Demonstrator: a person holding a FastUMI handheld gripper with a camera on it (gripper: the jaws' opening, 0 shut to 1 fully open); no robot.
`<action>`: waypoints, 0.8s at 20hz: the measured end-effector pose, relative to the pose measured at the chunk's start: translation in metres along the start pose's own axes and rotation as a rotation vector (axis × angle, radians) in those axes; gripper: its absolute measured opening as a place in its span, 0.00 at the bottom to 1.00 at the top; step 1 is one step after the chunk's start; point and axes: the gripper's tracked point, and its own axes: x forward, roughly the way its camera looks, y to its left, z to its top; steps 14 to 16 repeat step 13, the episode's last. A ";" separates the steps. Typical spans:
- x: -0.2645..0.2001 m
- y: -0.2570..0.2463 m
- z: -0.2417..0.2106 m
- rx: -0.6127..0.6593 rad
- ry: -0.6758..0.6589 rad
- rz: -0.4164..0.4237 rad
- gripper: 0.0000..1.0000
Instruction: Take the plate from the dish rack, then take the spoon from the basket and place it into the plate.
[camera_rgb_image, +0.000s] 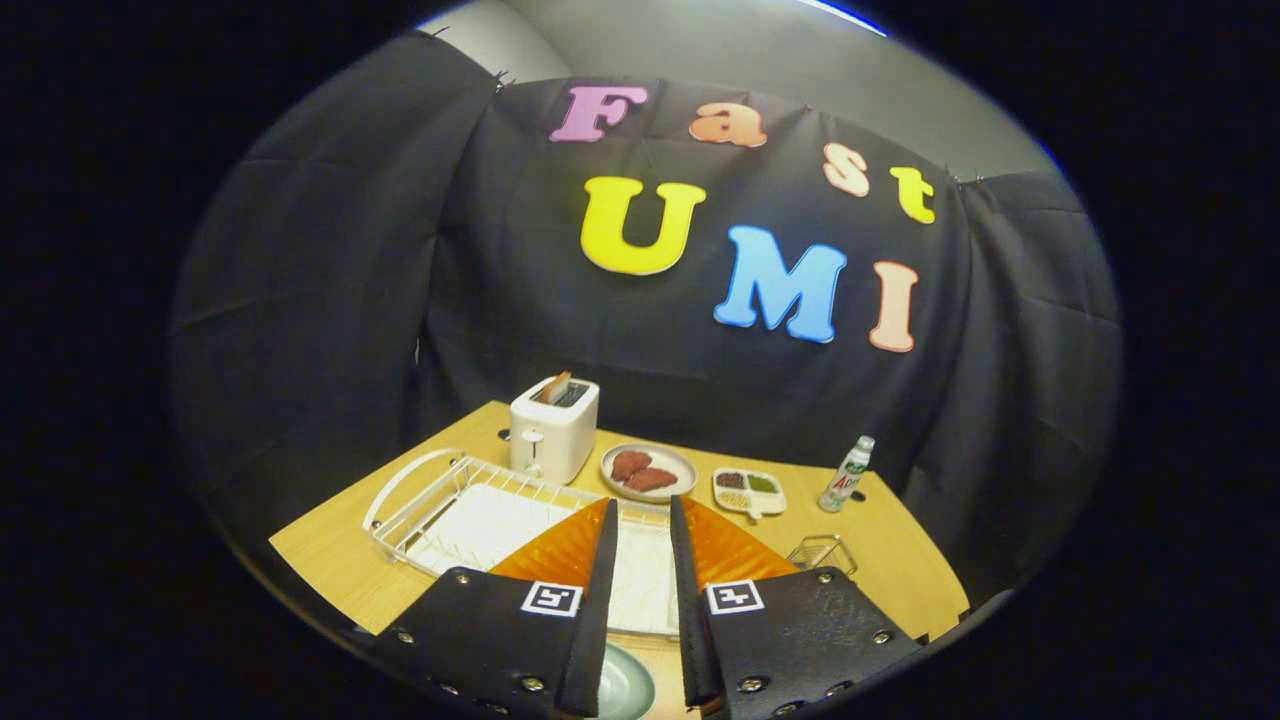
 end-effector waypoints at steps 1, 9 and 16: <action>0.000 -0.015 0.020 0.019 -0.034 -0.021 0.31; 0.015 -0.101 0.092 0.028 -0.177 -0.112 0.31; 0.026 -0.126 0.082 0.075 -0.161 -0.126 0.31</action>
